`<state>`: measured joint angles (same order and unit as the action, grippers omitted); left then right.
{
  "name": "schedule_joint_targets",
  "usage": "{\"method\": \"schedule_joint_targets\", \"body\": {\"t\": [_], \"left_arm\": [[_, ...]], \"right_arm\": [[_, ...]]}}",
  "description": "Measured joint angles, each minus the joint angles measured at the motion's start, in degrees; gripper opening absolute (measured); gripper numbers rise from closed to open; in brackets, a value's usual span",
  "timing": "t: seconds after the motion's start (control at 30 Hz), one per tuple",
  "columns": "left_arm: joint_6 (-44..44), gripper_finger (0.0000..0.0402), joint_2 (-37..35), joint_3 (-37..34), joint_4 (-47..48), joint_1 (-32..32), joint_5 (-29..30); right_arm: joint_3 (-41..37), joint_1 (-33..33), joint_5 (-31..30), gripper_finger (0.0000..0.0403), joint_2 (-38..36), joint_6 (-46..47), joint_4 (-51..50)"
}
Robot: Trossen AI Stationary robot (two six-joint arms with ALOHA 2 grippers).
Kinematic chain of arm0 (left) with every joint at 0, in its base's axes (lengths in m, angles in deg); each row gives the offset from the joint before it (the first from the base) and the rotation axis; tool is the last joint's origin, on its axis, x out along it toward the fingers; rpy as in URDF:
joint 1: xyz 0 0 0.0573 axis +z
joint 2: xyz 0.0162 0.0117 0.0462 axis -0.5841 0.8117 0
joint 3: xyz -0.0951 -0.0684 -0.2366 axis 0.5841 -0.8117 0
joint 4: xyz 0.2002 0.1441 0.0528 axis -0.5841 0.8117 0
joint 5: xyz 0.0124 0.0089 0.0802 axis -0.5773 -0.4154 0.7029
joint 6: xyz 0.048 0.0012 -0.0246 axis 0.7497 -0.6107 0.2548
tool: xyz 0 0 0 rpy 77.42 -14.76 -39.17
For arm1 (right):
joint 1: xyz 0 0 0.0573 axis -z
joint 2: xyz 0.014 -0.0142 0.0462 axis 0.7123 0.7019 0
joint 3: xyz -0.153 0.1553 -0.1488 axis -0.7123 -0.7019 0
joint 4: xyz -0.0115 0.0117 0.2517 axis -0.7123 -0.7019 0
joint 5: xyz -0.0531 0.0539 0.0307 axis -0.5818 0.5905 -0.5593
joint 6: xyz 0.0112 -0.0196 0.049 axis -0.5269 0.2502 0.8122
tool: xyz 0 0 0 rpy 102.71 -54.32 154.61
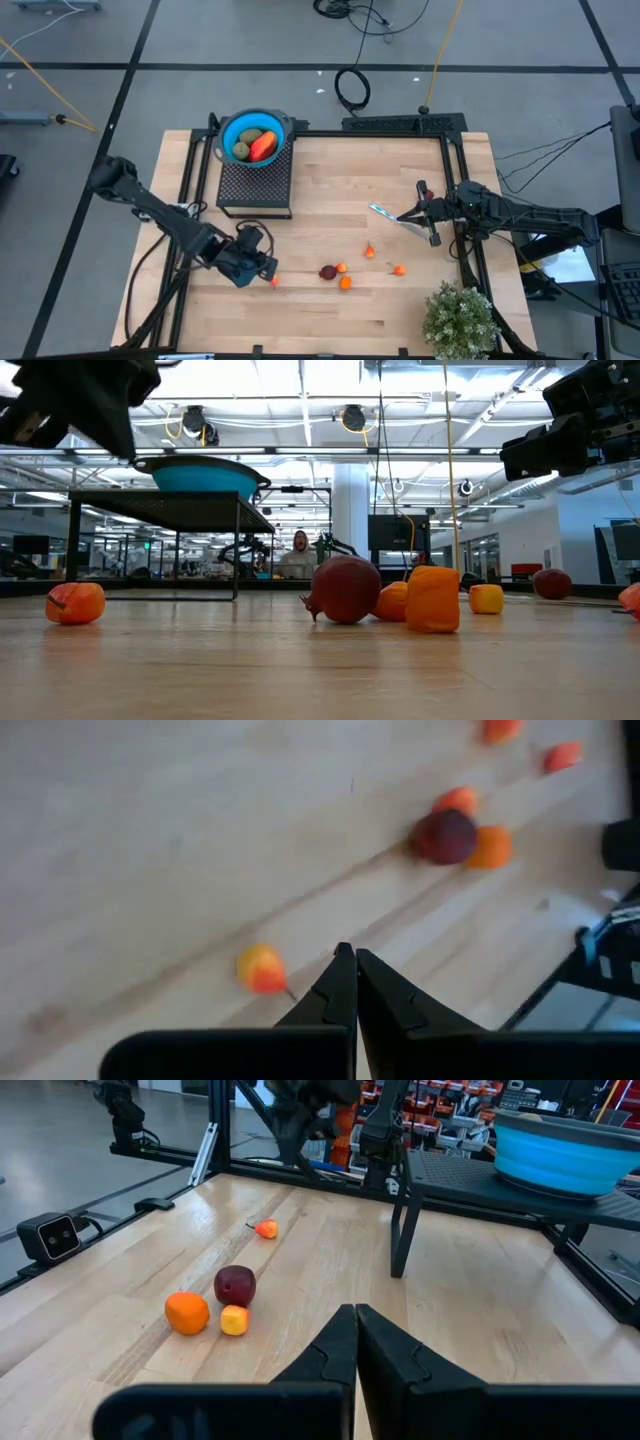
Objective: Pick & Place Fruit
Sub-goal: Put the yellow pear into the blue strainer bowl on the shelf
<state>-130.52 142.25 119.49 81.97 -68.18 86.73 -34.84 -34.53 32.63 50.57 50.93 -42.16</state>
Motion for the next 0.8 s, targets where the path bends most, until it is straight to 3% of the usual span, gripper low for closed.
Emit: {"method": "schedule_joint_targets", "body": {"t": [0.17,0.5,0.8], "left_arm": [[-5.1,0.0001,4.5,0.0,-0.7,0.0,-5.8],[-10.5,0.0,14.3,11.9,14.1,-0.3,-7.3],[-10.6,0.0002,19.8,14.5,14.9,-0.3,-12.5]], "right_arm": [[0.0,0.0,0.0,0.0,0.0,-0.2,0.0],[0.0,0.0,0.0,0.0,0.0,-1.7,0.0],[0.0,0.0,0.0,0.0,0.0,-1.7,0.0]]}}
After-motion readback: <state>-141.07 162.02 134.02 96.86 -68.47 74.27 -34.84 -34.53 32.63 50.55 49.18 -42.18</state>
